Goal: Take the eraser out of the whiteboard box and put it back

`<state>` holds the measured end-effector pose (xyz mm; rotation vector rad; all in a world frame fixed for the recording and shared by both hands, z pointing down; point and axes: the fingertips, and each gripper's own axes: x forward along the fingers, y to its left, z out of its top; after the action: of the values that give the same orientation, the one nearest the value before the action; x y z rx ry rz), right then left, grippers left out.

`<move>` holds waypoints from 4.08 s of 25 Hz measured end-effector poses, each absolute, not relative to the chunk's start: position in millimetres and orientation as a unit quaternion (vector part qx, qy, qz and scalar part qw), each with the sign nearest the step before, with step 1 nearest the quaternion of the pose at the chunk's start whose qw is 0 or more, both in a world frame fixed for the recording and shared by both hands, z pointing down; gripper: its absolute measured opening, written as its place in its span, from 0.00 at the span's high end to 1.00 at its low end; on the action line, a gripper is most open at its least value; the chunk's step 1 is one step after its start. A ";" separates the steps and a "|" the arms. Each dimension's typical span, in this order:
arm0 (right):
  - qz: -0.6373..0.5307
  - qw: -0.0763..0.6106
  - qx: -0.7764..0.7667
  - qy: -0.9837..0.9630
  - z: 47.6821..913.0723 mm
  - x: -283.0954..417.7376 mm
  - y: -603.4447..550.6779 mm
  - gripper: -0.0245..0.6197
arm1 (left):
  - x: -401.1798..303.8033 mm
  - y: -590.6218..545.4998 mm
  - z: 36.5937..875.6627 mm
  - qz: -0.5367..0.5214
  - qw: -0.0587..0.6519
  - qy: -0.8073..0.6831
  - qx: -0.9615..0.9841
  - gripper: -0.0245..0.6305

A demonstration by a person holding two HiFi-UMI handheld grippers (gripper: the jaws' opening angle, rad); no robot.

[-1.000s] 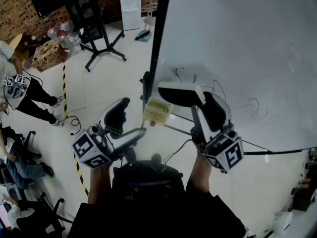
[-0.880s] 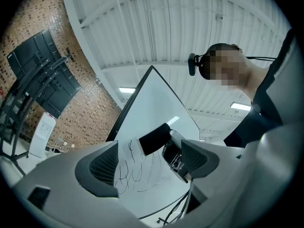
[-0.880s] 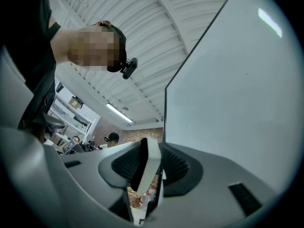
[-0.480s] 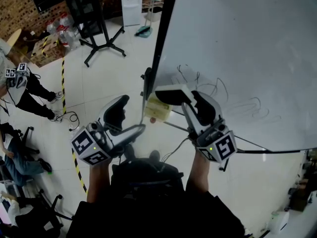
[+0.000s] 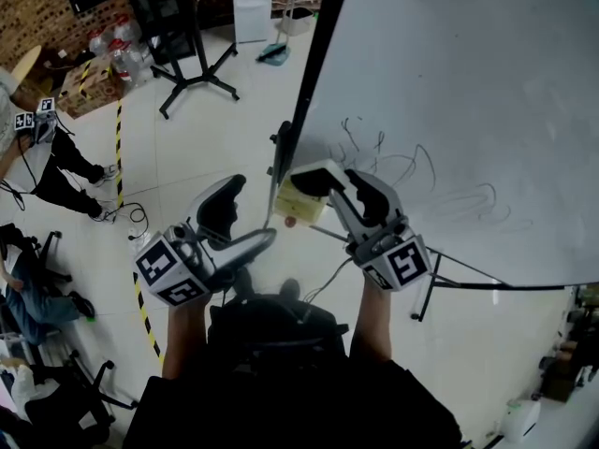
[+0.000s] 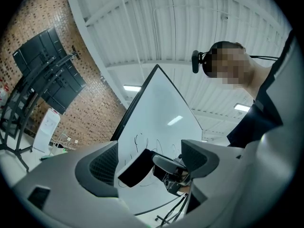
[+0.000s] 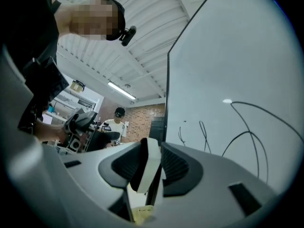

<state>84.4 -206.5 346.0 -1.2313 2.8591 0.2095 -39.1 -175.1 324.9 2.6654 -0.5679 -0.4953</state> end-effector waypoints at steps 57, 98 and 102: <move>0.001 -0.180 -0.359 0.916 527.0 54.3 -226.9 0.72 | -48.8 -178.0 348.7 -0.166 0.208 -0.223 0.938 0.33; 0.013 -0.197 -0.363 0.910 548.1 55.9 -222.9 0.66 | -38.9 -166.9 344.0 -0.156 0.202 -0.225 0.940 0.33; 0.012 -0.187 -0.366 0.912 542.6 60.5 -220.4 0.66 | -35.3 -163.7 344.2 -0.154 0.201 -0.227 0.940 0.33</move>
<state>60.5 -220.4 542.6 -1.3098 3.2647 0.0428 -35.3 -163.7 344.2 2.6267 -0.6340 -0.4295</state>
